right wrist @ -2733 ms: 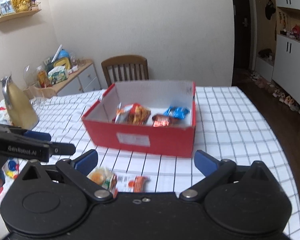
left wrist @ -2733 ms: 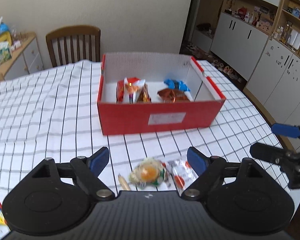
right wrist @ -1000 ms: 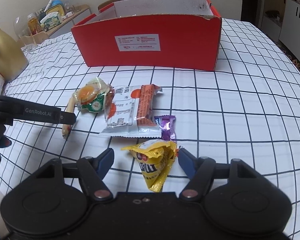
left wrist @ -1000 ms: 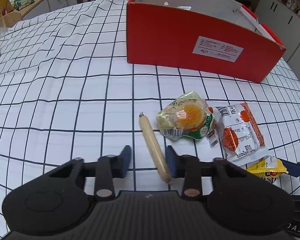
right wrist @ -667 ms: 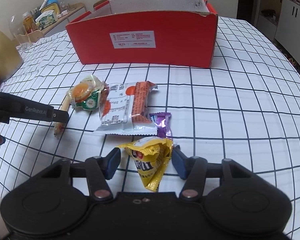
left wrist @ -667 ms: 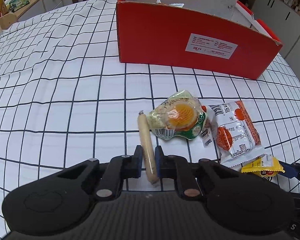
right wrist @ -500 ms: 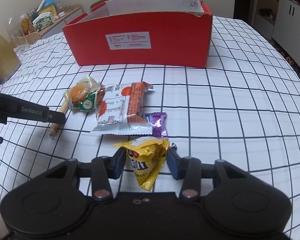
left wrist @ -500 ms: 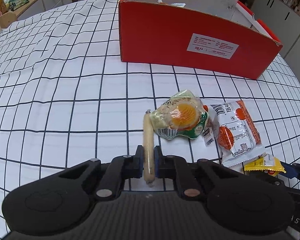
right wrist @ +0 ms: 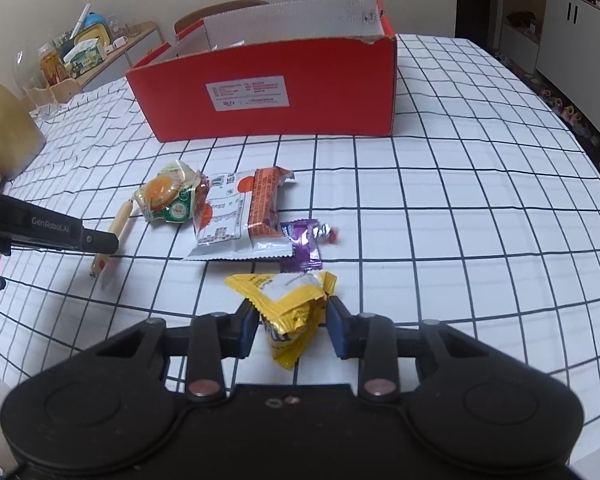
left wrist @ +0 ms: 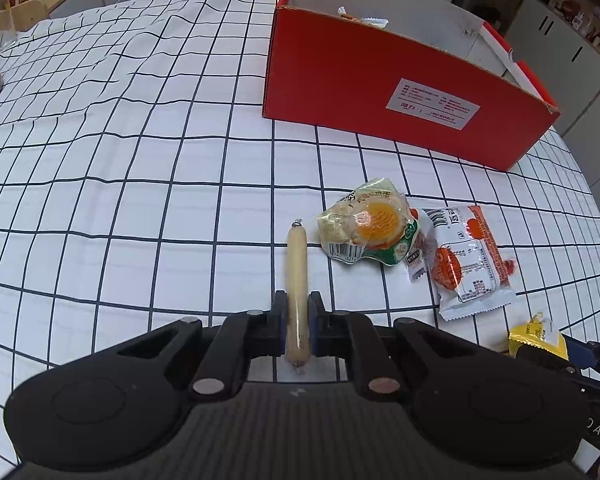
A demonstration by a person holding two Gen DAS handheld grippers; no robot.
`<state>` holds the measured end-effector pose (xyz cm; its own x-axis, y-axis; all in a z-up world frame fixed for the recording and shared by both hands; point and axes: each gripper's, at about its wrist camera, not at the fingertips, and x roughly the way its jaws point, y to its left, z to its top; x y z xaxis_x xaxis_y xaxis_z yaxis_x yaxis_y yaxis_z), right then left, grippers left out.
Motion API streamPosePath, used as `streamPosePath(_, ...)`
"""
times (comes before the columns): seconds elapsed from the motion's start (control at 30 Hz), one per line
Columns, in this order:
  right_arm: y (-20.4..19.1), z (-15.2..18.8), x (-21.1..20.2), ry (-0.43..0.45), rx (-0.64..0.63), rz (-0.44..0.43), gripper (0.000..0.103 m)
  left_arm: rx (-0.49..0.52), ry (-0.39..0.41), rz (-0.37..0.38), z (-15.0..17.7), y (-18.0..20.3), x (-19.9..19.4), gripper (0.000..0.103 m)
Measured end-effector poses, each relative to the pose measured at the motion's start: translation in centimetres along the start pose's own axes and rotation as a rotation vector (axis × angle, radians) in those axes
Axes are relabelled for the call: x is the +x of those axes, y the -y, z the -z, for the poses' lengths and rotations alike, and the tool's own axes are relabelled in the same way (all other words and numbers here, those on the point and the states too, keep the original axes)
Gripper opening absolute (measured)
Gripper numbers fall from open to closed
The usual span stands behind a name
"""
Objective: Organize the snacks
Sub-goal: 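Grasp the yellow snack bag with right tool while left tool grasps the sausage stick, then carry the yellow bag and sausage stick over the red box with both tools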
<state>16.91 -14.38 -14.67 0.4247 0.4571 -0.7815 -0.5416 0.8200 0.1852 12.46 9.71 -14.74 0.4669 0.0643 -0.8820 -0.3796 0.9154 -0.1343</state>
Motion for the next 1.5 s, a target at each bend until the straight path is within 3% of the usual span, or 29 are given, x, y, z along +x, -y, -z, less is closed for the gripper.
streamPosePath(0.23, 0.0, 0.1, -1.6, 0.029, 0.012, -0.005, 0.034, -0.025, 0.008, 0.034, 0.4, 0.0, -1.7, 0.01)
streamPosePath(0.77, -1.1, -2.6, -5.7, 0.122, 0.006, -0.037, 0.034, 0.021, 0.078, 0.054, -0.1, 1.8, -6.1, 0.01)
streamPosePath(1.5, -1.2, -9.6, -8.3, 0.298, -0.044, -0.023, 0.033, 0.094, 0.237, 0.094, -6.3, 5.3, -10.3, 0.01)
